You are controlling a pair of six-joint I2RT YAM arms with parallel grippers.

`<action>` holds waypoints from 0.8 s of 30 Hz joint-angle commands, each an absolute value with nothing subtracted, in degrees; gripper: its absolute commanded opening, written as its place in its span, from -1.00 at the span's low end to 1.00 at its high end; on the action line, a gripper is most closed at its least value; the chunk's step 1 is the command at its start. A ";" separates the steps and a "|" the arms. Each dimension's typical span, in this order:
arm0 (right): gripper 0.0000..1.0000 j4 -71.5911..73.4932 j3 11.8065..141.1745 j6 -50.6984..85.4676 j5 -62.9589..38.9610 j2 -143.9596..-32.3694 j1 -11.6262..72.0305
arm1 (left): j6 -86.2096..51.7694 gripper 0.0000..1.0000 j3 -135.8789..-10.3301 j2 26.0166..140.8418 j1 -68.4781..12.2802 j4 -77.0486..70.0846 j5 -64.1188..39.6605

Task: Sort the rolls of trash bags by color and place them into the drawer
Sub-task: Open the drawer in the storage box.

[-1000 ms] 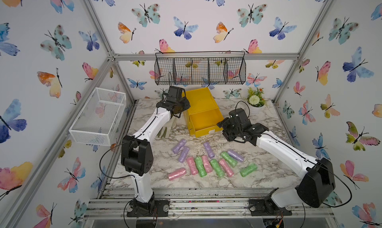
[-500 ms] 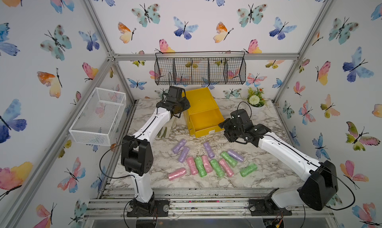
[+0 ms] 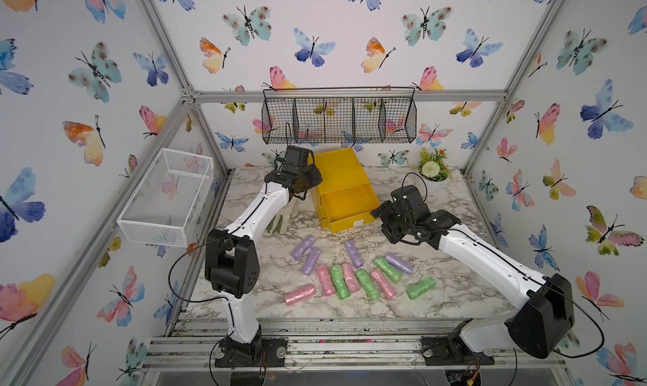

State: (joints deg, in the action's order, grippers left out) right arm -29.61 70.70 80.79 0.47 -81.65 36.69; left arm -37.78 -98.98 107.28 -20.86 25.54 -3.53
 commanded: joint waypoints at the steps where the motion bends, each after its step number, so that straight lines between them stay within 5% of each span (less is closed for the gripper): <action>1: 0.55 -31.36 73.41 80.41 1.48 -82.68 37.44 | -37.49 -0.46 -95.63 110.65 -22.26 32.52 -6.06; 24: 0.68 -29.84 78.03 80.78 0.26 -92.13 39.28 | -37.44 -0.37 -95.11 109.97 -22.76 32.52 -5.89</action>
